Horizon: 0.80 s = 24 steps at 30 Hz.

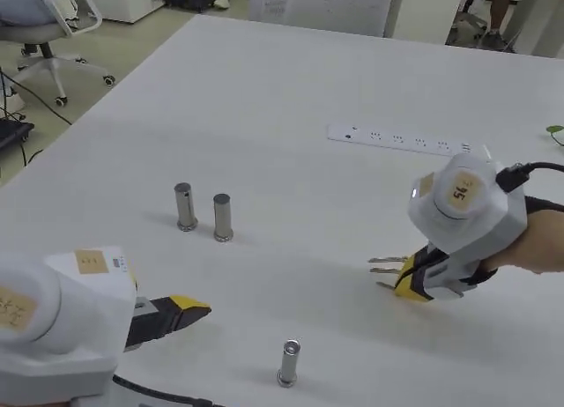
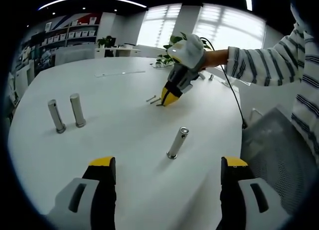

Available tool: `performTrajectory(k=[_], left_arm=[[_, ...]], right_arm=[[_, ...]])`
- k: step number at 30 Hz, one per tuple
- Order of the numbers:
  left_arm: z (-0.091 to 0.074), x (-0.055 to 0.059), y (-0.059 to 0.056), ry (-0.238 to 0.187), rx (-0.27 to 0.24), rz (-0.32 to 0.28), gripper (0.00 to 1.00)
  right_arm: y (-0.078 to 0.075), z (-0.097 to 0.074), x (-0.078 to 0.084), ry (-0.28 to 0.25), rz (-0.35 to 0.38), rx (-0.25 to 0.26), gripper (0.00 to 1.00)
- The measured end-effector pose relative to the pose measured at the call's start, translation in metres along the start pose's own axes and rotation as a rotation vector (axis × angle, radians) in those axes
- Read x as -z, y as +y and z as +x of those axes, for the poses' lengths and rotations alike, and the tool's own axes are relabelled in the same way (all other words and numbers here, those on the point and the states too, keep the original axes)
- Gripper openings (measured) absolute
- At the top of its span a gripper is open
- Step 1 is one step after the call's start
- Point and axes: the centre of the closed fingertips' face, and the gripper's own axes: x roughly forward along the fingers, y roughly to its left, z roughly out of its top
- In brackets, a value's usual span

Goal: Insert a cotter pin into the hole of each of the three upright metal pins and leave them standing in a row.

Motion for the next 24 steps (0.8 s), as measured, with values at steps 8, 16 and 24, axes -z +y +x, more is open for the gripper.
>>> performTrajectory(k=[8, 16, 24], left_arm=[[-0.01, -0.01, 0.001, -0.015, -0.019, -0.012, 0.88], [-0.011, -0.022, 0.001, -0.023, -0.023, 0.007, 0.86], [-0.012, -0.036, 0.0, -0.03, 0.005, -0.01, 0.81]], right_arm=[[0.002, -0.003, -0.003, -0.006, -0.037, 0.024, 0.02], [0.008, -0.017, -0.008, -0.043, -0.075, 0.069, 0.01], [0.021, -0.036, -0.007, -0.095, -0.094, 0.137, 0.01]])
